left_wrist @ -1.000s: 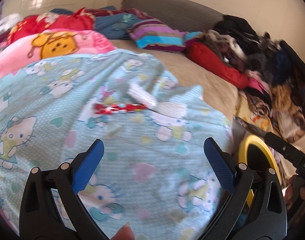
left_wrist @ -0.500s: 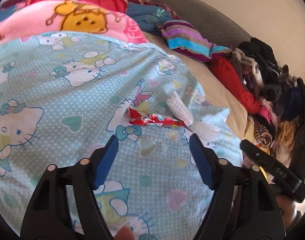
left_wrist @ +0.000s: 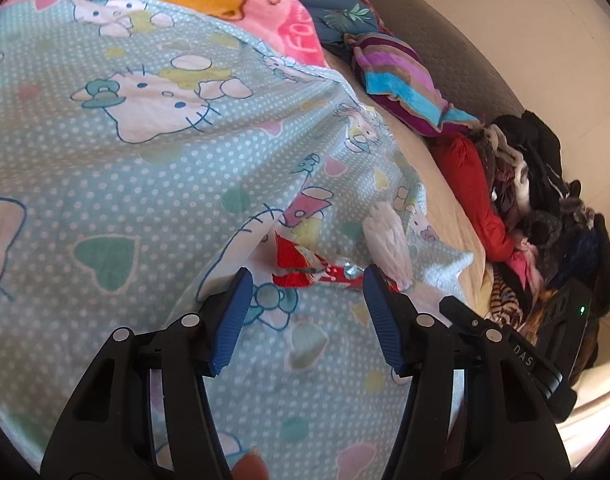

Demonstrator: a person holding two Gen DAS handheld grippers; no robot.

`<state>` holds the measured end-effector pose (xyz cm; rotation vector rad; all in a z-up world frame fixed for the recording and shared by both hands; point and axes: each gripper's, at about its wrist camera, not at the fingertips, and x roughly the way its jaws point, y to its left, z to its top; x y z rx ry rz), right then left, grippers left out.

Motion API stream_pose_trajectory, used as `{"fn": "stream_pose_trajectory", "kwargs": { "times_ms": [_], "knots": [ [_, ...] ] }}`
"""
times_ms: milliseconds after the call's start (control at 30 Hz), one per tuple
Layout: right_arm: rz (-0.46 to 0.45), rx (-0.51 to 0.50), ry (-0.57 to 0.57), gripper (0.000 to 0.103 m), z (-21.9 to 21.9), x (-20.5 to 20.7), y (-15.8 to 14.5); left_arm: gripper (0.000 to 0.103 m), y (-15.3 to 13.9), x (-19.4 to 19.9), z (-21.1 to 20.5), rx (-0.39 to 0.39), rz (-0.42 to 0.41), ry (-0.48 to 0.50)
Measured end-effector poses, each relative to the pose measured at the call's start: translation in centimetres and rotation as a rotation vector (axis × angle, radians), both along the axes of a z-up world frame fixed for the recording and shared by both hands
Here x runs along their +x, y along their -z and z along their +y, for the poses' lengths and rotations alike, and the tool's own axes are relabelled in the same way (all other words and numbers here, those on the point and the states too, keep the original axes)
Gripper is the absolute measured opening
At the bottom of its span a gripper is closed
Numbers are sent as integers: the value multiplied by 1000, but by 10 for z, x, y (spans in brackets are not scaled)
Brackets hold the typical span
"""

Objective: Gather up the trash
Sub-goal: 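Grasp the red wrapper with the left tool while the right tool grasps the white foam piece, then carry the red wrapper and foam piece over the bin and open both tools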

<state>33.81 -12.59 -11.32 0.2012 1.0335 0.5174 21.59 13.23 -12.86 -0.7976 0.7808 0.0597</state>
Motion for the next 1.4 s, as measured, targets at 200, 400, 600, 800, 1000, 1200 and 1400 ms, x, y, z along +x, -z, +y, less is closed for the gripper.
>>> {"fn": "stream_pose_trajectory", "kwargs": {
  "times_ms": [200,400,600,800,1000,1200,1400],
  "knots": [
    [-14,66,-52,15,-3,-12,-6,38,6,8,4,-40,-1,-24],
    [-82,47,-21,14,-23,-42,-21,9,5,9,2,-57,-2,-18],
    [-162,31,50,14,-53,-76,-37,3,-14,-5,-20,-7,-46,34],
    [-229,42,118,14,-89,-107,-55,3,-35,-21,-48,59,-91,92],
    [-256,40,183,14,-121,-131,-64,3,-57,-34,-85,143,-130,187],
    [-257,50,274,14,-161,-154,-64,3,-78,-40,-125,199,-177,282],
    [-252,61,351,14,-199,-177,-64,3,-92,-47,-159,237,-214,351]
  ]
}}
